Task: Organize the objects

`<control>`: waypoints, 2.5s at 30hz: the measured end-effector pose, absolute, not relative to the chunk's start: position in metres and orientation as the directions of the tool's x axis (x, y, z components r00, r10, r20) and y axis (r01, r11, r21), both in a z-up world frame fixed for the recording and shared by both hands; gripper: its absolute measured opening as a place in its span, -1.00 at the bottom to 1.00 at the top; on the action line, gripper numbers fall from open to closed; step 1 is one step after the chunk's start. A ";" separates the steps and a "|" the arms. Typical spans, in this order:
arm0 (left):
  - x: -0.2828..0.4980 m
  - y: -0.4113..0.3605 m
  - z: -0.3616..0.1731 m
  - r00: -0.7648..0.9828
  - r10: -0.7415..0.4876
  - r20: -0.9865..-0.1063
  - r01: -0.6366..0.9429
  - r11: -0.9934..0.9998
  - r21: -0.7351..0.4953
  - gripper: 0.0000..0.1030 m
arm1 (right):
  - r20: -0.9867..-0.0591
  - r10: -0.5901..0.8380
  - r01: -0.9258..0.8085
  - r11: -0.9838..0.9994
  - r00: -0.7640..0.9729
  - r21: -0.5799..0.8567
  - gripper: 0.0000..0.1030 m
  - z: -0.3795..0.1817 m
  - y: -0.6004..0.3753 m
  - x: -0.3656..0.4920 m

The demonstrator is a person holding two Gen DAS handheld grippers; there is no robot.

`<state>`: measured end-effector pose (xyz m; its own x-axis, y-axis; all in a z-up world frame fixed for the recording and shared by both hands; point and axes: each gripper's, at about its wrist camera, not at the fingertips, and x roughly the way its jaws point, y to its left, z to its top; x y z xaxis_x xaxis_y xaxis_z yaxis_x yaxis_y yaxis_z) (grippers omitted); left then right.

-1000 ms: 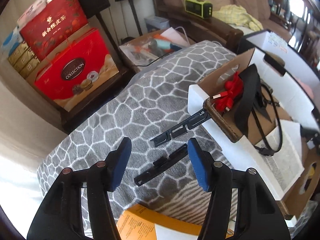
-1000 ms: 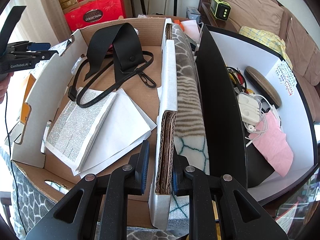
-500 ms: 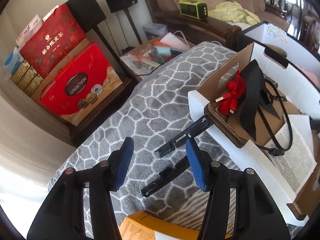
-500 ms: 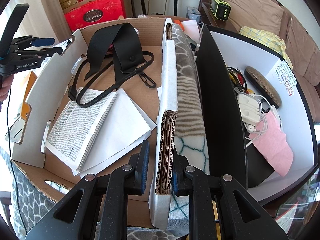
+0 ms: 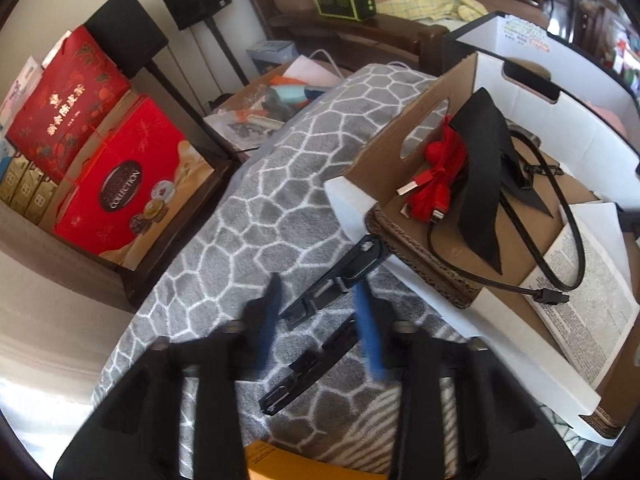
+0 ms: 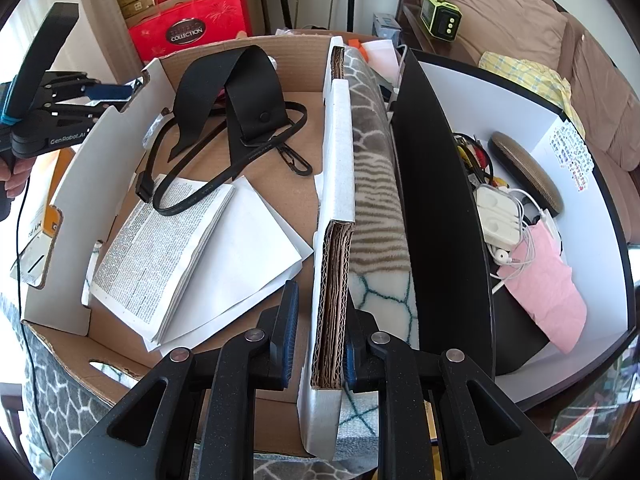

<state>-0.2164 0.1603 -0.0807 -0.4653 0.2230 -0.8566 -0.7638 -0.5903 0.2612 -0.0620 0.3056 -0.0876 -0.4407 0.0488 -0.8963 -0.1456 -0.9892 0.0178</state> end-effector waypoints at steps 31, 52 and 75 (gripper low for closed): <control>-0.173 0.160 -0.004 -0.355 0.415 -0.838 -0.680 -0.729 -0.073 -0.85 | -0.897 0.050 -0.148 -0.989 -0.440 0.017 -0.63 -0.086 0.305 -0.063; -0.182 0.176 -0.012 -0.347 0.351 -0.870 -0.608 -0.790 -0.076 -0.08 | -0.896 0.050 -0.149 -0.989 -0.440 0.018 -0.63 -0.086 0.305 -0.063; -0.252 0.093 -0.073 -0.336 0.117 -0.935 -0.436 -0.899 0.044 0.34 | -0.896 0.050 -0.149 -0.989 -0.440 0.018 -0.62 -0.086 0.306 -0.063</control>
<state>-0.2524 0.0931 -0.0727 -0.3357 0.1173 -0.9346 -0.4358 -0.8990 0.0437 -0.0629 0.3057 -0.0865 -0.4404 0.0501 -0.8964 -0.1491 -0.9887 0.0180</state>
